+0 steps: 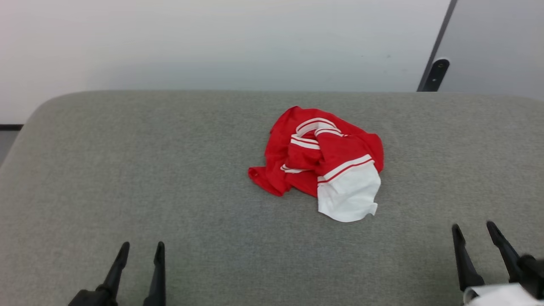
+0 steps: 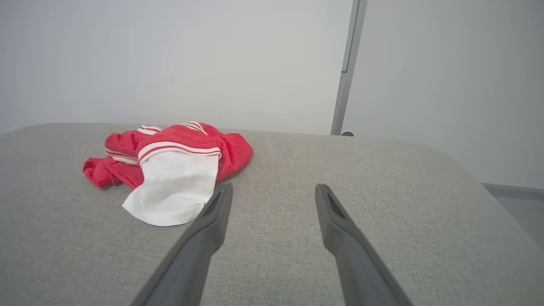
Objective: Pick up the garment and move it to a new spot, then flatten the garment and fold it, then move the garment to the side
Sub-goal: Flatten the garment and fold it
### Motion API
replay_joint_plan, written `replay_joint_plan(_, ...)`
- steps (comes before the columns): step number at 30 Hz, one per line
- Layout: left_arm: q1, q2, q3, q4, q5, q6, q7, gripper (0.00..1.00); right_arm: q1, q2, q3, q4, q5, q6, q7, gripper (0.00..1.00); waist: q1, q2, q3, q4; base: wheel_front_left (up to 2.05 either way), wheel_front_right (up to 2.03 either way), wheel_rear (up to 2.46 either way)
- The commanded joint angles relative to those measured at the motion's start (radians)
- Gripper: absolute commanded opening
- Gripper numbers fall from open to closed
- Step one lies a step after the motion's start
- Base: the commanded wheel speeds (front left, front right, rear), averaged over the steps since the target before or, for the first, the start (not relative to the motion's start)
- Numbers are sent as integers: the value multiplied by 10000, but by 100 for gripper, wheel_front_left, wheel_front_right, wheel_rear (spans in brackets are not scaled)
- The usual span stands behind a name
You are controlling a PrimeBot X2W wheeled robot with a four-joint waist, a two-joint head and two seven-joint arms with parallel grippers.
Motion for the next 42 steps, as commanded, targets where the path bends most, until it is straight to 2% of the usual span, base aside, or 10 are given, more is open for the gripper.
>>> replay_joint_plan(1, -35, -110, 25, 11, 65, -70, -3, 100, -342, -214, 256, -29, -11, -10, 154, 100, 0, 0, 41, 149, 0, 0, 0)
replay_joint_plan(5, -250, -342, -62, -17, 188, -183, -3, 100, -1245, -1175, 1439, -4, -59, -10, 1254, 100, 0, 0, 259, 434, 0, 0, 0)
replay_joint_plan(8, -445, -486, -179, 57, 218, -261, -3, 100, -2250, -2228, 2909, 102, 214, -10, 2580, 100, 0, 0, 519, 732, 0, 0, 0)
replay_joint_plan(13, -813, -742, -343, 279, 152, -347, -3, 100, -4064, -4206, 5724, 144, 1601, -10, 4781, 100, 0, 0, 979, 1266, 0, 0, 0)
replay_joint_plan(18, -1202, -947, -534, 457, 50, -407, -3, 100, -5563, -5674, 7631, 37, 2872, -12, 5844, 100, 0, 0, 1503, 1804, 0, 0, 0)
replay_joint_plan(24, -1570, -1125, -696, 584, -109, -427, -3, 100, -6827, -6669, 9628, 197, 3618, -10, 6358, 100, 0, 0, 2039, 2294, 0, 0, 0)
replay_joint_plan(35, -1934, -1224, -971, 631, -417, -432, -3, 100, -8030, -6979, 11544, 1024, 4217, -12, 6047, 100, 0, 0, 2583, 2664, 0, 0, 0)
replay_joint_plan(36, -1936, -1225, -971, 633, -445, -432, -3, 100, -8094, -6989, 11711, 1068, 4269, -12, 6034, 29, 0, 0, 2601, 2664, 0, 0, 0)
replay_joint_plan(37, -1931, -1225, -967, 644, -464, -432, -3, 100, -8151, -6982, 11843, 1120, 4317, -12, 6013, 0, 0, 0, 2601, 2652, 0, 0, 0)
replay_joint_plan(42, -1867, -1229, -932, 679, -490, -433, -3, 100, -8439, -7006, 11998, 1356, 4238, -15, 5645, 0, 0, 0, 2493, 2486, 0, 0, 0)
